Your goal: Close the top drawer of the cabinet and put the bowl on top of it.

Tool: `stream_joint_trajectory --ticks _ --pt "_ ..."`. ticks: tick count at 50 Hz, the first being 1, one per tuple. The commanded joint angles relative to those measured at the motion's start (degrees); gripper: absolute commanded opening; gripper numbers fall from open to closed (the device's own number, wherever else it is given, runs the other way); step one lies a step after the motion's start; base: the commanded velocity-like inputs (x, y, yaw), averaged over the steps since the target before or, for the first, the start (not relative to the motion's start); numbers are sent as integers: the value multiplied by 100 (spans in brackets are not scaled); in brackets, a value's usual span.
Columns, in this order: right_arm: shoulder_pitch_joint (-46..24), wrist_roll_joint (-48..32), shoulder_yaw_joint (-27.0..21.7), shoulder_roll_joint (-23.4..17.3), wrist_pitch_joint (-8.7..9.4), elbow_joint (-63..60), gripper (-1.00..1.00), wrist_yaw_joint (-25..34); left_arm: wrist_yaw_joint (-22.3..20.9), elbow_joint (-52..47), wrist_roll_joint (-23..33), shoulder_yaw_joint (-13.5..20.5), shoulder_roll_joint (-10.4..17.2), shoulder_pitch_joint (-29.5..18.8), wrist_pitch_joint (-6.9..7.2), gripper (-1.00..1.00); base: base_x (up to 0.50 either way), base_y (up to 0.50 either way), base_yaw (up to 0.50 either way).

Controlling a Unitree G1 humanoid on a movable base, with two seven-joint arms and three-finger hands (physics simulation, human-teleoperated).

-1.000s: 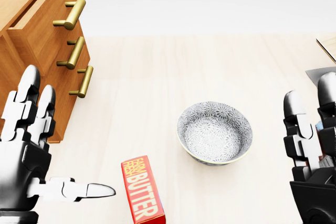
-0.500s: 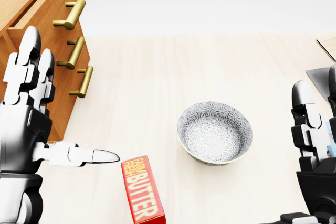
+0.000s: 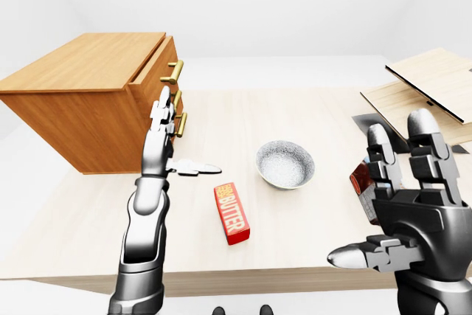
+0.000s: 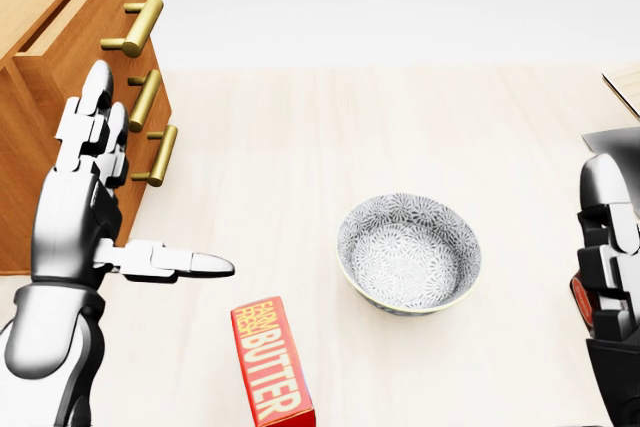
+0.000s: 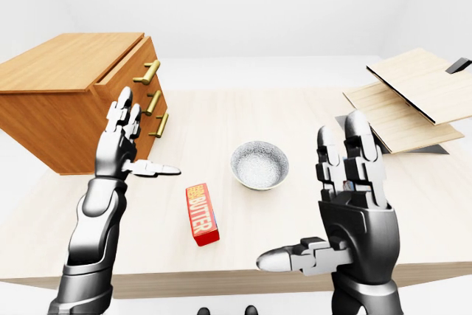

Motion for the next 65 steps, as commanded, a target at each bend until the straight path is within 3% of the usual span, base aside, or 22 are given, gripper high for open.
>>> stream_joint_trajectory --ticks 1,6,39,65 --pt "78 163 -189 89 0 -157 100 120 70 805 -17 3 69 -407 0 100 0 0 0" --pt "97 240 -297 156 0 -228 100 206 106 1049 -116 105 176 -718 0 100 0 0 0" --pt "253 266 -307 288 0 -401 100 366 207 2159 -69 40 293 -1388 0 100 0 0 0" --pt "323 328 -304 305 0 -468 100 441 0 2337 -967 332 640 -1846 0 100 0 0 0"
